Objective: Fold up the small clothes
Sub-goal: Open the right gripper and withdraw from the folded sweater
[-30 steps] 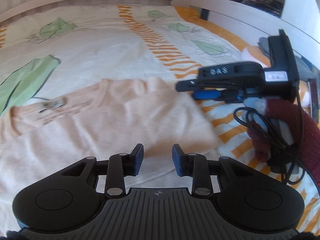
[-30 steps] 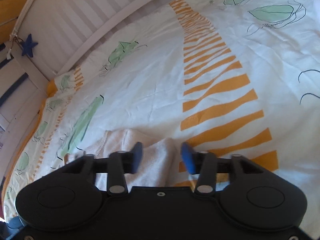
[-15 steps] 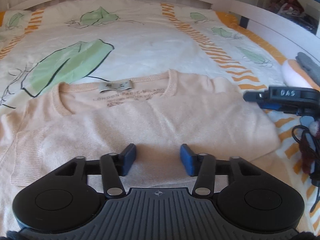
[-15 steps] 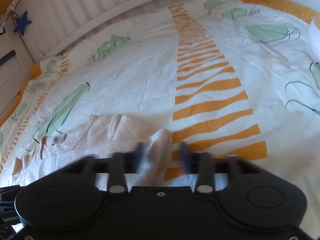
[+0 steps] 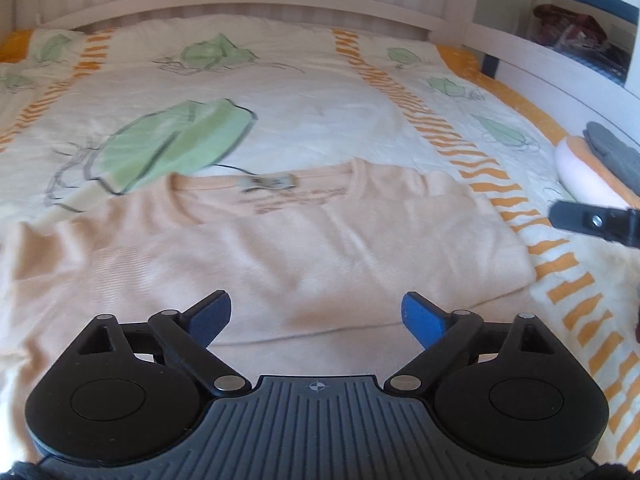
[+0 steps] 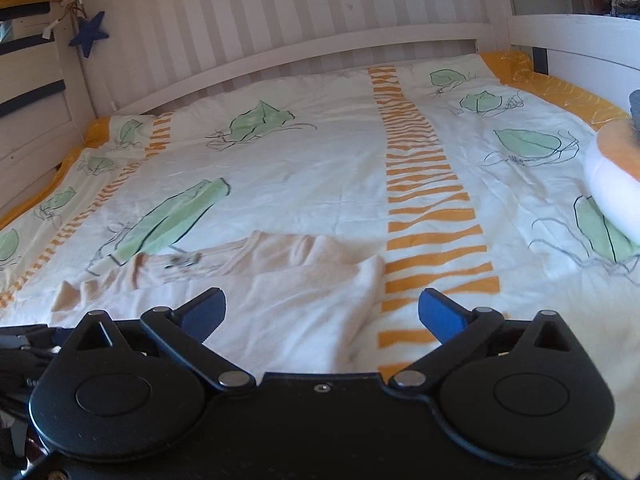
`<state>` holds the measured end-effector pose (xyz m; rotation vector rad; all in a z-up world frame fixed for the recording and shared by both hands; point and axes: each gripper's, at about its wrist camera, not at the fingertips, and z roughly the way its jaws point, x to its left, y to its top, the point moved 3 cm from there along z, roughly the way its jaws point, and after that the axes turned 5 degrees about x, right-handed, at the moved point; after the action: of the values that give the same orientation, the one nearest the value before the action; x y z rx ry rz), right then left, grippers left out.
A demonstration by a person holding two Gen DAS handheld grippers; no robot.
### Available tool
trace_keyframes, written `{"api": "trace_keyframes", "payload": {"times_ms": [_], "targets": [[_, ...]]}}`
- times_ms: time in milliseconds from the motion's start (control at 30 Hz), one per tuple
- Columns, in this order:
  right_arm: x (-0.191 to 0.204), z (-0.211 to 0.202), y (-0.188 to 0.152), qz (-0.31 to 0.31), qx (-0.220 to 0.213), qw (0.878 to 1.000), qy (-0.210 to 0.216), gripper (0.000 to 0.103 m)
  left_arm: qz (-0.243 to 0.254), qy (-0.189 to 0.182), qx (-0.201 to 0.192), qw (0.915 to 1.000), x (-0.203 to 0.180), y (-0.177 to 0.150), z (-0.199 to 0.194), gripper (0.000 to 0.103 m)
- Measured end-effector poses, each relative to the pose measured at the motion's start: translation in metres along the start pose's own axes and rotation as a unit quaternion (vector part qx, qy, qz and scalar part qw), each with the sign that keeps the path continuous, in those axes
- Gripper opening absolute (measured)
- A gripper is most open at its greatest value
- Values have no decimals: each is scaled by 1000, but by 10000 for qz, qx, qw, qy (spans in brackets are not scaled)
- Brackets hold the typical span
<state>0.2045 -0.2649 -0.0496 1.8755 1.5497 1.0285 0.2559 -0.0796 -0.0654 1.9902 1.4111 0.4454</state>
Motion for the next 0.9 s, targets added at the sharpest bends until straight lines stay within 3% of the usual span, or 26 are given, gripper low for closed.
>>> {"api": "trace_keyframes", "payload": {"times_ms": [200, 400, 700, 900], "targets": [[44, -6, -36, -2, 358, 9992, 189, 103, -449, 440, -39, 9980, 50, -21, -44, 93], [86, 6, -71, -144, 605, 9975, 343, 103, -1024, 869, -69, 9909, 109, -39, -77, 93], [110, 29, -101, -481, 367, 9980, -182, 103, -1778, 1367, -241, 9742, 196, -52, -111, 93], [110, 35, -107, -573, 368, 9974, -251, 103, -2140, 1574, -399, 9632, 249, -55, -121, 94]]}}
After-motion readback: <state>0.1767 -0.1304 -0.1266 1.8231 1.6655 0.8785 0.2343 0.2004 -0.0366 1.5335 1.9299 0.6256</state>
